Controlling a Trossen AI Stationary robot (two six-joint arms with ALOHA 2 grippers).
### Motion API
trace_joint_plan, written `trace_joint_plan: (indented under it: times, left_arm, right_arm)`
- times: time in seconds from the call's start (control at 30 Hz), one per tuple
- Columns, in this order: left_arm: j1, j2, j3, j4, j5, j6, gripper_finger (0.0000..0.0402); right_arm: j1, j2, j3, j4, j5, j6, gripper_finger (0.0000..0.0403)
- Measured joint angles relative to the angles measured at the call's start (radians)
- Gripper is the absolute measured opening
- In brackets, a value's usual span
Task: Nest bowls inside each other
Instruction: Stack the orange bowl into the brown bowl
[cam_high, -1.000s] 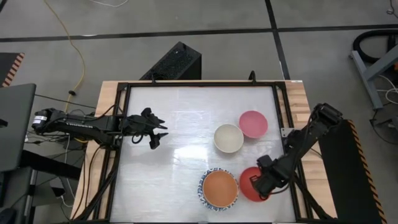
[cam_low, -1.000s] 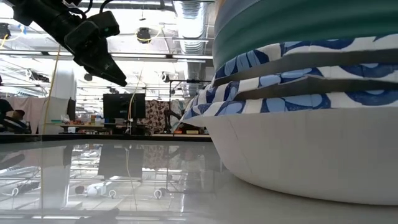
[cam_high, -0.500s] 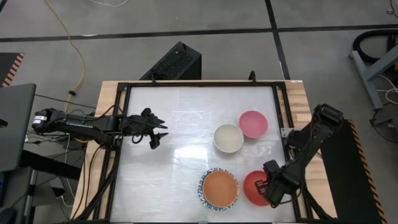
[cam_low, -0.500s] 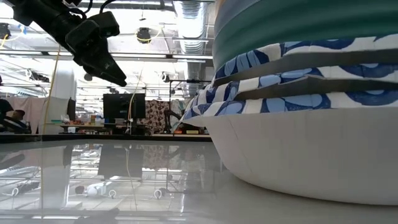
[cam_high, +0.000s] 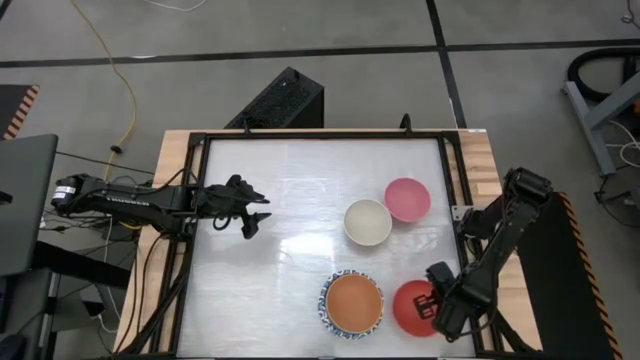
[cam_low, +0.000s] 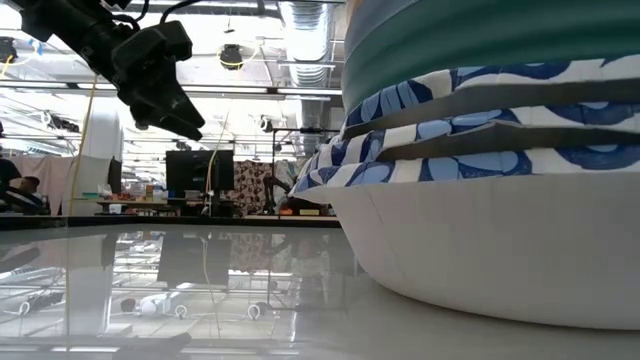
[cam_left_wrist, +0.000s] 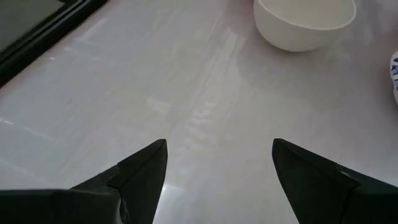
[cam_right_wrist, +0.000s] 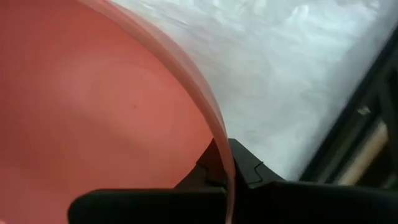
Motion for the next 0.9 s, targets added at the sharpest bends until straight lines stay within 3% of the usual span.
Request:
trace_joint_plan:
  times: [0.47,0.63,0.9]
  left_arm:
    - [-0.013,0.006,0.000,-0.003,0.004,-0.033,0.0279]
    - [-0.052,0.006,0.000,-0.025,0.018,-0.015,0.0279]
    - [-0.113,0.006,0.000,-0.037,0.027,-0.012,0.0279]
  right_arm:
    - [0.024,0.001,0.111,-0.049,0.044,0.016,0.0007]
    - [0.021,0.001,0.193,-0.172,0.114,0.017,0.0009]
    - [0.008,0.000,0.355,-0.394,0.117,0.017,0.0007]
